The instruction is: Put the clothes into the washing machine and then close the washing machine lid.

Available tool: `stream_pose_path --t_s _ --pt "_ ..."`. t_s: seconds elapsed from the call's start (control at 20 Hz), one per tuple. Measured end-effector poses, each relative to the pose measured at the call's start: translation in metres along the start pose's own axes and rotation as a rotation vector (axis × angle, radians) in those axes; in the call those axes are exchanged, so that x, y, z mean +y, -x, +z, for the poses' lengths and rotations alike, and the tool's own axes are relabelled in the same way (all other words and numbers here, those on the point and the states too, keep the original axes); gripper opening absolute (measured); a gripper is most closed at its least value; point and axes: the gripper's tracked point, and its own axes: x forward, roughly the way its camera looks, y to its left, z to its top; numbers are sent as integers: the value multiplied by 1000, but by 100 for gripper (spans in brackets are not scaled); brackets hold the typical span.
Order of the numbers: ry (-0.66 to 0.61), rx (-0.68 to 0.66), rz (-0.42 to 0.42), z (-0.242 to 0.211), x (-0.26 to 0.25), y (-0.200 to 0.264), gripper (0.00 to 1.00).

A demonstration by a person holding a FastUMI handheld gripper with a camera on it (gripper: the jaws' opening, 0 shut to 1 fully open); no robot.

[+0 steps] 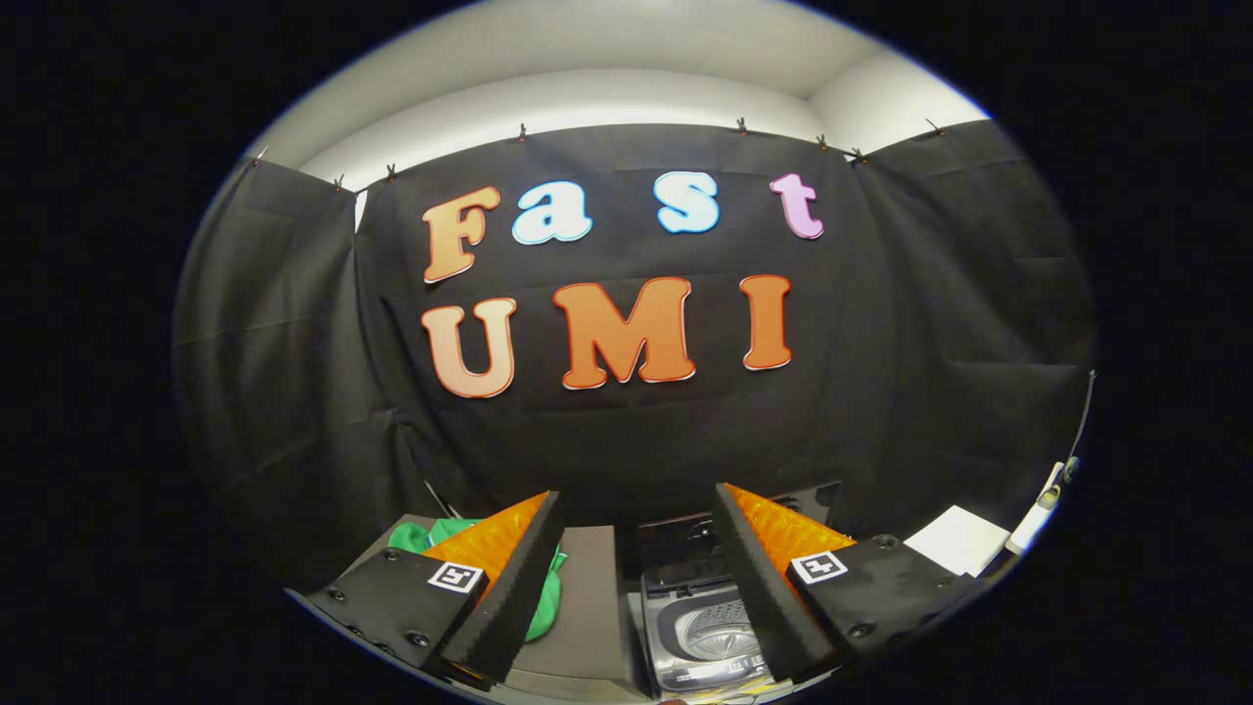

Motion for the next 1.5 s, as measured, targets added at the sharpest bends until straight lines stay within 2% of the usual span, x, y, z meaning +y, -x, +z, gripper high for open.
stream_pose_path --t_s 0.3,0.7,0.9,1.05,1.25,1.5 --pt "20 110 98 -52 88 -36 99" --pt "149 275 202 -132 183 -67 99" --pt "199 380 221 -179 201 -69 100" --pt "225 447 207 -207 196 -67 99" --pt "164 470 201 -223 194 -71 98" --pt "49 466 247 -230 191 -71 98"
